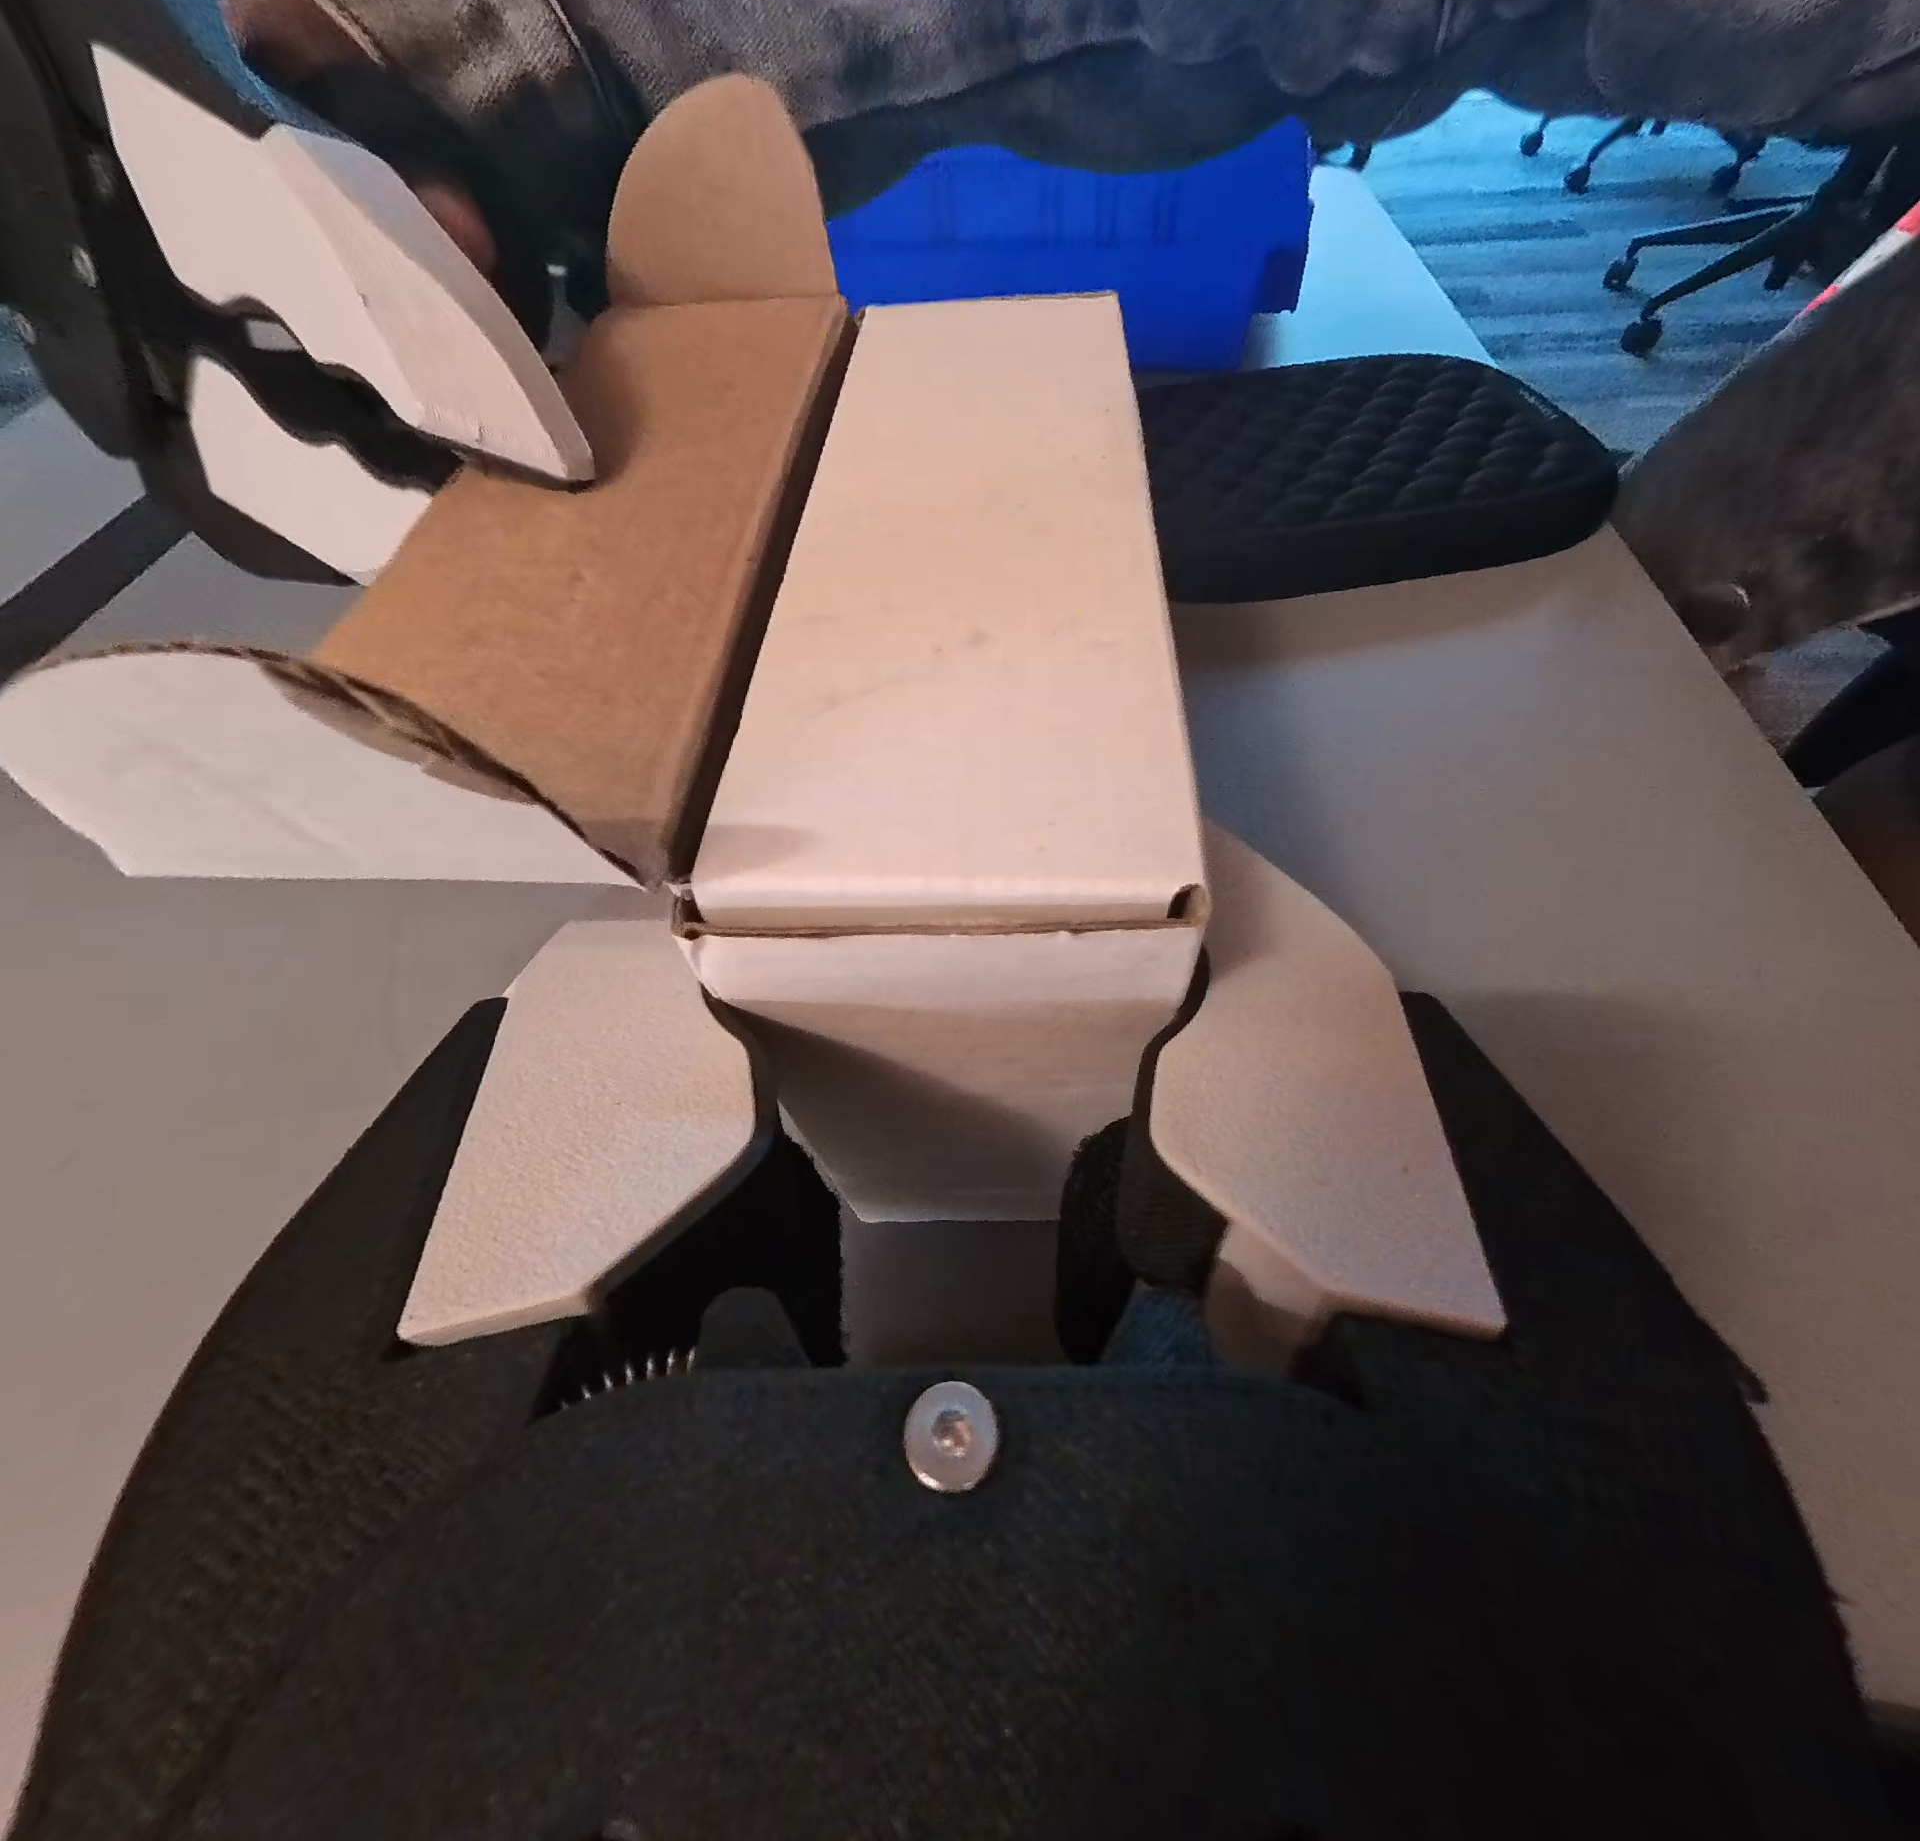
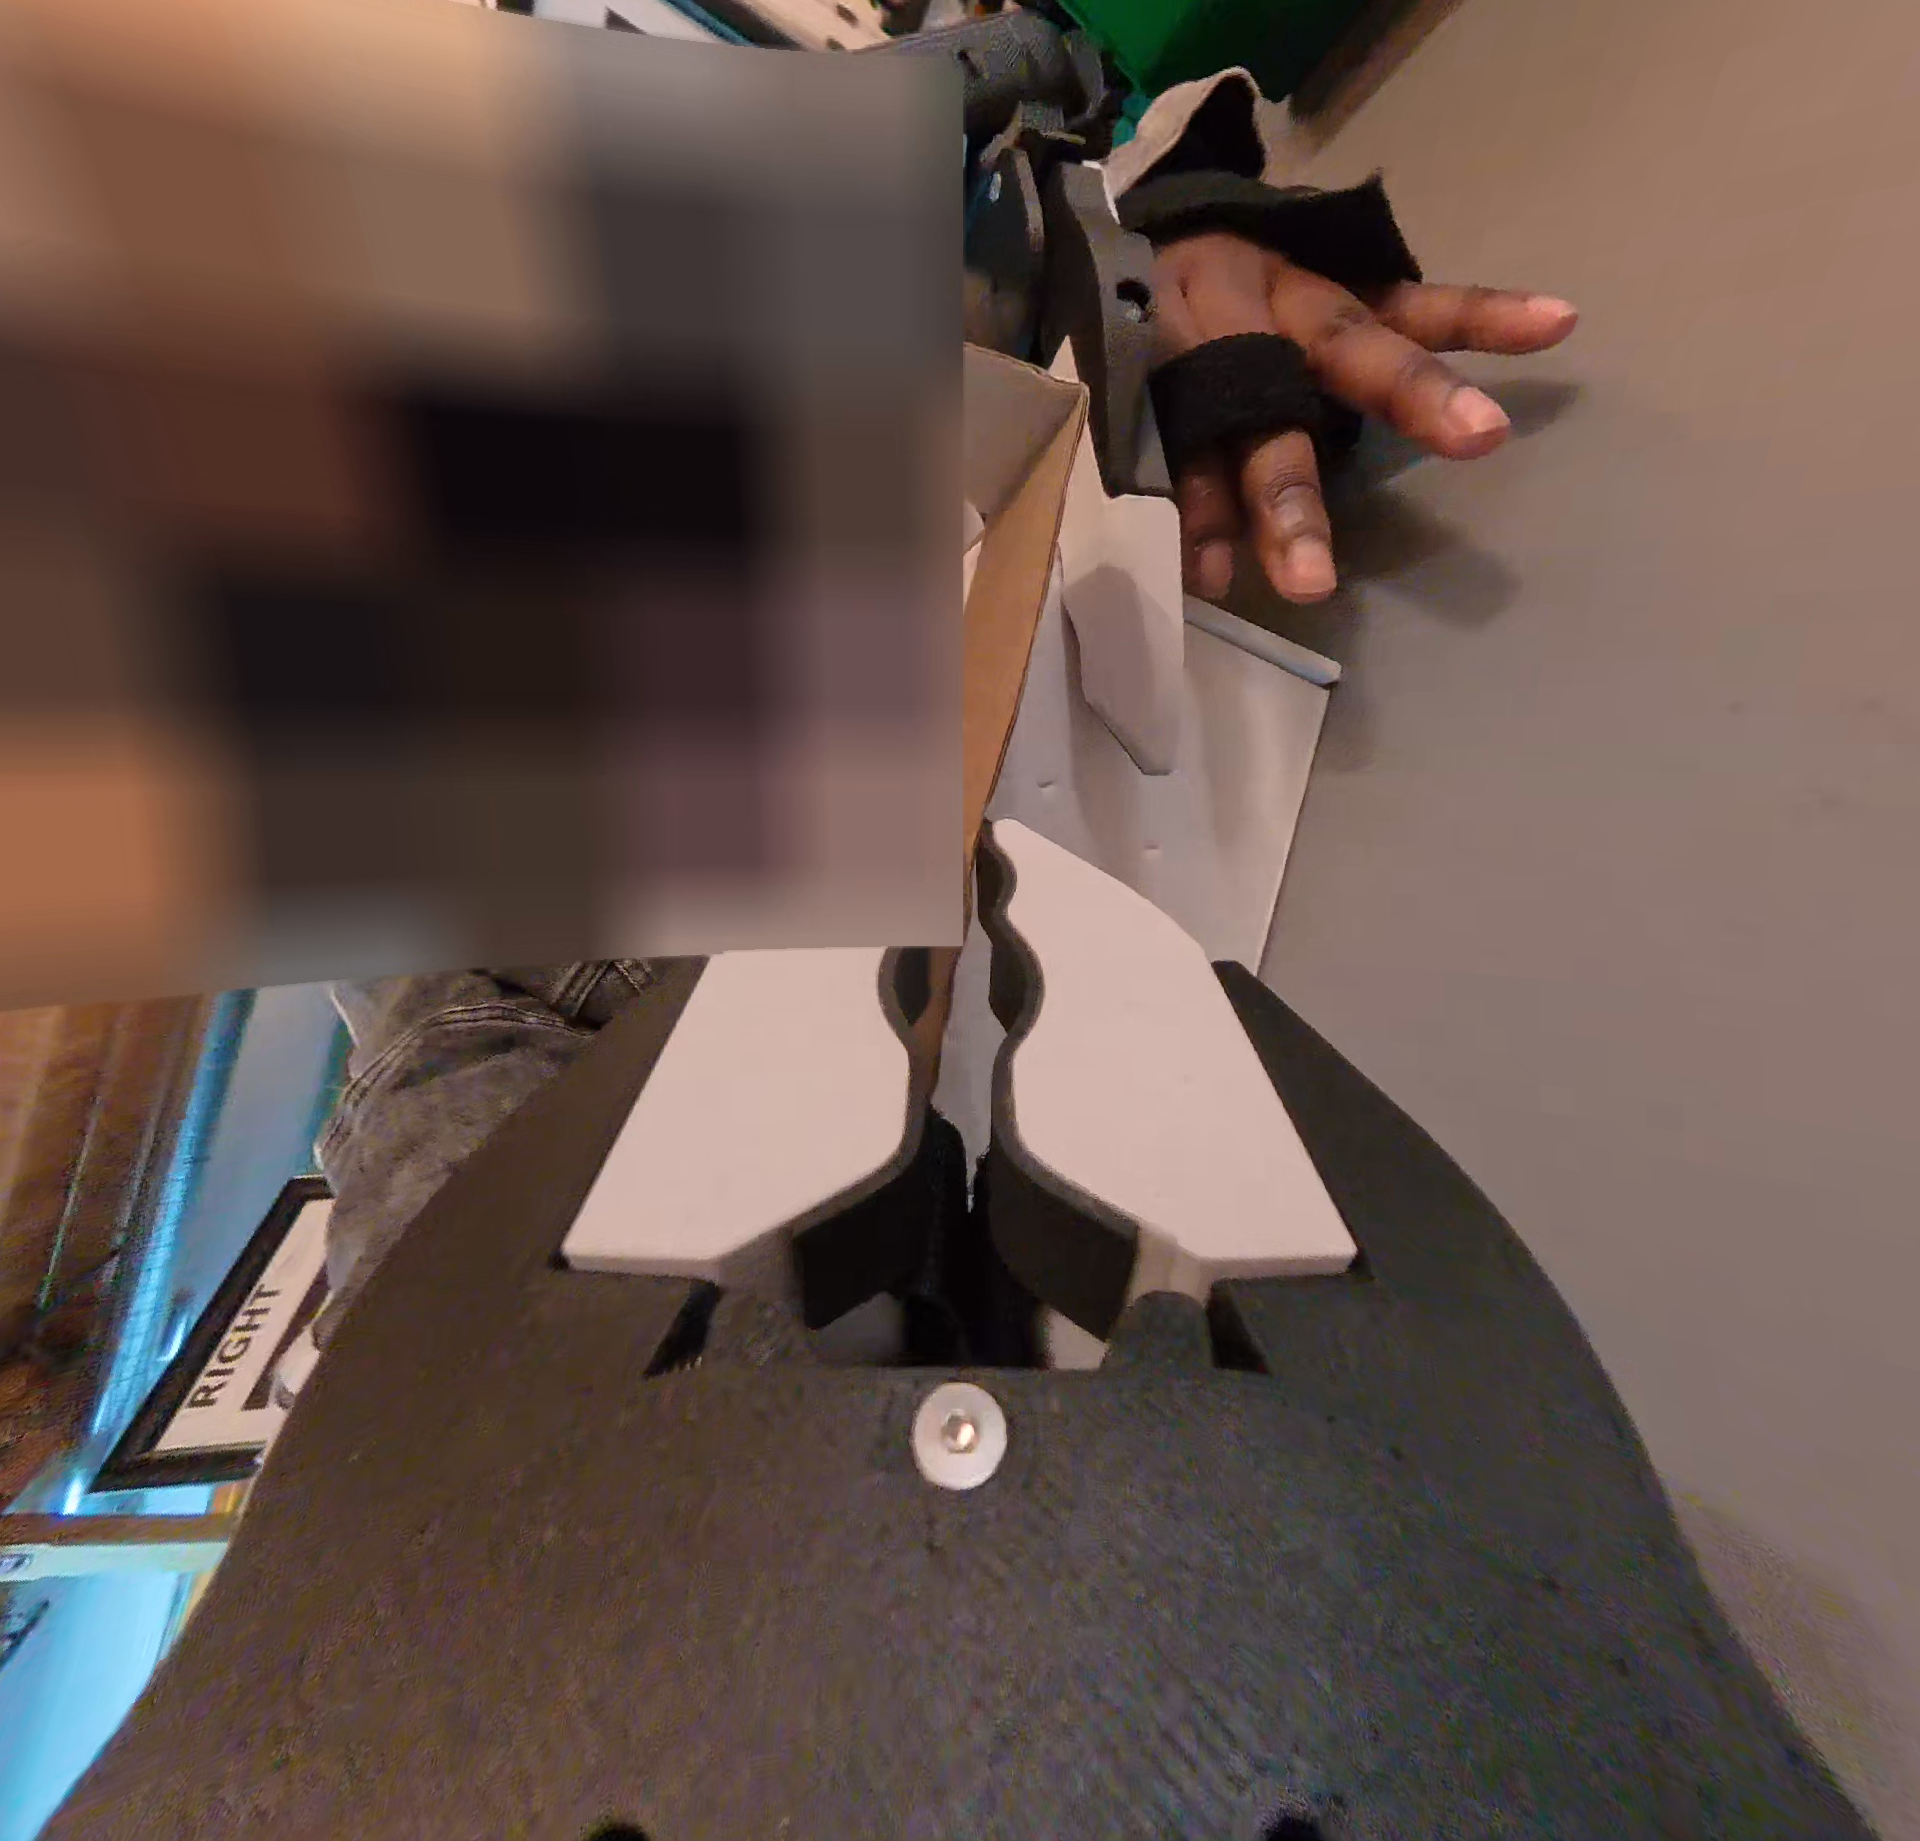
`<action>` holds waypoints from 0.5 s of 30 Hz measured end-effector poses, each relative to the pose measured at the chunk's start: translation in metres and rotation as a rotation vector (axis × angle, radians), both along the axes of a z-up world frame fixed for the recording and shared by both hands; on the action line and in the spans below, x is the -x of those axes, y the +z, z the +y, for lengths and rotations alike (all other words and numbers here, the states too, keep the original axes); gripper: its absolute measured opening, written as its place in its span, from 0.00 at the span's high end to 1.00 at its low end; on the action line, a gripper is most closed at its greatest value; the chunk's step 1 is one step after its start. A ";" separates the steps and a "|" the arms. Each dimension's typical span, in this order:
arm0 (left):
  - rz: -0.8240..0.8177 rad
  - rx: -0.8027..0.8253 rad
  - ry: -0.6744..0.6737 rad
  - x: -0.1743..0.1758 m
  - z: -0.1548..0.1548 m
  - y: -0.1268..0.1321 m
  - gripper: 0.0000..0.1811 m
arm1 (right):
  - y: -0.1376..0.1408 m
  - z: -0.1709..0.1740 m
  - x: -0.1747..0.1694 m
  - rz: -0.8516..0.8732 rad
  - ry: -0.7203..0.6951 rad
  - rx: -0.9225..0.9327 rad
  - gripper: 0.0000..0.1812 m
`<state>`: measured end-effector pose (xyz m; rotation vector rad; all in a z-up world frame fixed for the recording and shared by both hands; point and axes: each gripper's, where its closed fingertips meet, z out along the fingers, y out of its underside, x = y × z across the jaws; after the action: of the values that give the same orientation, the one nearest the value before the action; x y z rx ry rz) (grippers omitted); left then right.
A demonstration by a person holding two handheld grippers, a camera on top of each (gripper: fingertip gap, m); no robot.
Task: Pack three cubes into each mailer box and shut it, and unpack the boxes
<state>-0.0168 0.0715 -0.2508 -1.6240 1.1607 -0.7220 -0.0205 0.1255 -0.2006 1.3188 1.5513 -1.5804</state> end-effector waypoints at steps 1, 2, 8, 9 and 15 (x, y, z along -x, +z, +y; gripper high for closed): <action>0.000 -0.003 0.000 0.000 0.000 0.000 0.57 | 0.001 0.000 0.000 0.011 0.000 0.009 0.97; 0.004 -0.008 -0.001 0.000 0.000 0.000 0.57 | 0.003 0.000 0.000 0.028 0.001 0.008 0.97; 0.102 -0.186 0.073 0.021 -0.005 0.026 0.39 | 0.010 -0.004 0.001 0.041 0.021 -0.035 0.98; 0.124 -0.212 0.117 0.030 -0.006 0.035 0.38 | 0.012 -0.005 0.001 0.049 0.027 -0.037 0.98; 0.187 -0.402 0.325 0.070 -0.031 0.099 0.50 | 0.011 -0.012 0.003 0.050 0.040 -0.082 0.98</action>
<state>-0.0872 0.0409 -0.1518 -1.5033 1.0549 -0.1180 -0.0237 0.1131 -0.1894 1.2925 1.6794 -1.5512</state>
